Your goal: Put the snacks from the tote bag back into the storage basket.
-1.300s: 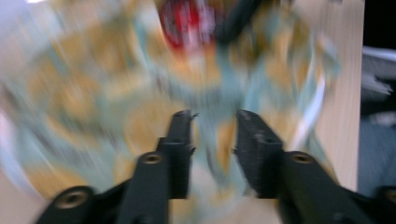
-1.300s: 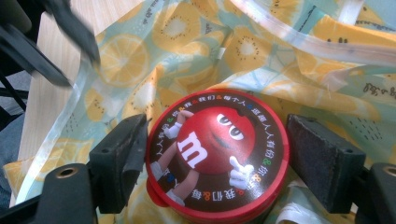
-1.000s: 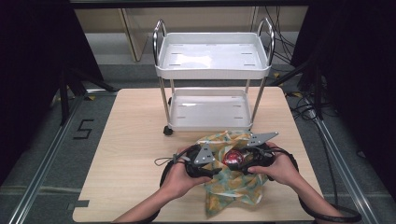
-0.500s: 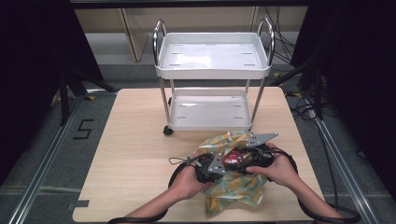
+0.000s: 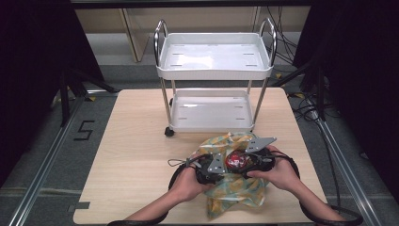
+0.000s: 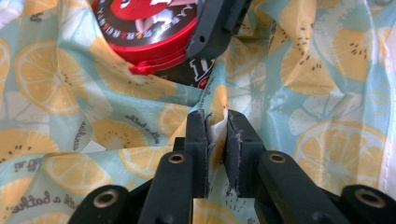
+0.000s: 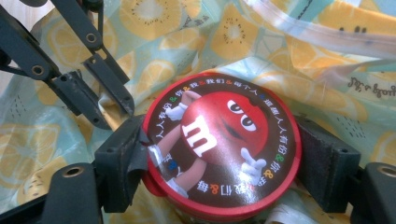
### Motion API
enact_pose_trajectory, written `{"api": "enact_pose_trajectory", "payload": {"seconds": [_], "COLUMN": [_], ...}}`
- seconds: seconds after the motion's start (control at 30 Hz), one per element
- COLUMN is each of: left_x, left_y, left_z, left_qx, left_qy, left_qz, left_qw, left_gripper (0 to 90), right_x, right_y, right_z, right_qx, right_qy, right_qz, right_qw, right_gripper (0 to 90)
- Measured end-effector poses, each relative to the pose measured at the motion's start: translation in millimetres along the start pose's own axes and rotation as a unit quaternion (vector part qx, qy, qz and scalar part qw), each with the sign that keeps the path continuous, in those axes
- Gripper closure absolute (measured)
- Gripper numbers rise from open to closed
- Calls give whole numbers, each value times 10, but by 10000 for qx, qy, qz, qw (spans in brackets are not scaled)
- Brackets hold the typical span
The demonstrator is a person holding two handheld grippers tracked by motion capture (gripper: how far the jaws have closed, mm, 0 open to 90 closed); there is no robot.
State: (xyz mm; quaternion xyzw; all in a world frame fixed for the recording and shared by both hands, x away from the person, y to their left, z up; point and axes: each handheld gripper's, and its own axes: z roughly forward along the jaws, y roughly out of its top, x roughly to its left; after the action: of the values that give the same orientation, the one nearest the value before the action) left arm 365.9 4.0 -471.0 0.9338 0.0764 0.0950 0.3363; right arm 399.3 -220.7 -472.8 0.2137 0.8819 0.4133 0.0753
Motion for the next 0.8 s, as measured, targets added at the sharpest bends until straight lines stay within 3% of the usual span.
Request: {"api": "enact_pose_trajectory", "payload": {"seconds": [0.27,0.37,0.4,0.5,0.53,0.57,0.63,0.8], "left_x": [19,20,19,17,-2,-2,-5,-28], "left_y": [-1,1,0,5,6,10,15,24], "left_z": [-12,-17,-14,-22,-14,-21,-46,-132], "left_qx": [2,27,7,-1,-105,-83,-35,-156], "left_qy": [-17,-24,-4,6,40,28,34,34], "left_qz": [-82,-76,-81,-93,-224,-175,-134,-331], "left_qw": [10000,10000,10000,10000,9997,9998,9999,9993], "left_gripper": [807,808,808,805,799,796,775,632], "right_x": [53,64,92,103,117,119,109,29], "right_y": [106,161,184,273,309,354,447,684], "right_z": [-193,-308,-352,-442,-462,-494,-530,-577], "right_qx": [-154,-319,-381,-508,-591,-590,-716,-931], "right_qy": [41,173,210,258,268,301,284,95], "right_qz": [-68,-11,122,84,123,134,179,141], "right_qw": [9998,9993,9990,9983,9978,9977,9969,9955], "right_gripper": [261,261,261,261,261,261,261,261]}}
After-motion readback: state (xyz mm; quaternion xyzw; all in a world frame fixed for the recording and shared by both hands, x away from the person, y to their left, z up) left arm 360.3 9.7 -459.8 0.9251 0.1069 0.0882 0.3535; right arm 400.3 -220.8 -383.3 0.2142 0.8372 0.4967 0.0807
